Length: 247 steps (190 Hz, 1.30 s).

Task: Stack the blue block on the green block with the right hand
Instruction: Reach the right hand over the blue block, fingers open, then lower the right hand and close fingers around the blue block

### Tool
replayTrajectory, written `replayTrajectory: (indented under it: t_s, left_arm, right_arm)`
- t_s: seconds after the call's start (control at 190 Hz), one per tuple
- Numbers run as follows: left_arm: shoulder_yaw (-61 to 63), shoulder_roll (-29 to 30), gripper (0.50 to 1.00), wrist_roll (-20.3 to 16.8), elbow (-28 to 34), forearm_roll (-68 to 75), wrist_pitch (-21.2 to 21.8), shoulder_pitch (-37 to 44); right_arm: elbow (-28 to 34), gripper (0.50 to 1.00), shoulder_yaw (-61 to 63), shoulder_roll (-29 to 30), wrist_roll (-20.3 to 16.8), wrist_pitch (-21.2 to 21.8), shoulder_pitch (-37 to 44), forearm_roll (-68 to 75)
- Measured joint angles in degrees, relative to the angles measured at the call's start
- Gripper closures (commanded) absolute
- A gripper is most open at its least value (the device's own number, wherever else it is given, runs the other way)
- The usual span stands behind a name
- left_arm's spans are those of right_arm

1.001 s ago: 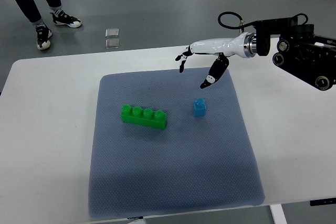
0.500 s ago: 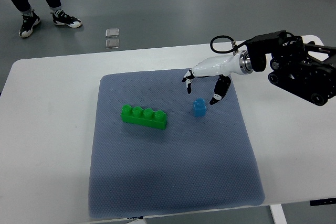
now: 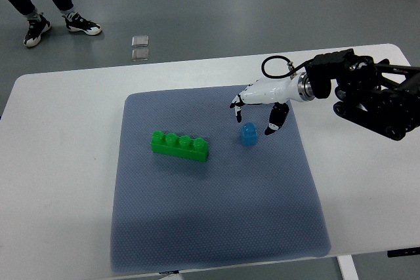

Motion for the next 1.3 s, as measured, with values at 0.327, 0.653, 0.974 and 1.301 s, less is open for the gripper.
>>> replayTrajectory:
  t_s: [0.327,0.653,0.974,1.301]
  left_arm:
    - [0.0,0.0,0.5,0.0,0.0,0.0,0.0,0.0]
    - [0.0,0.0,0.5,0.0,0.0,0.0,0.0,0.0]
    - [0.0,0.0,0.5,0.0,0.0,0.0,0.0,0.0]
    - [0.0,0.0,0.5,0.0,-0.01,0.0,0.0,0.0]
  right_arm:
    - [-1.14,0.585,-0.73,0.63,-0.02,-3.13,-1.3,-1.72]
    - [-2.95,0.585,-0.9,2.21,-0.04,-5.52,-2.58,-3.35]
    - [-3.22,0.587,-1.0,2.31,-0.04,-6.4,-3.01,-3.47]
    - [-3.22,0.599,-0.84,3.3,0.05,-6.49,-3.15,-3.4]
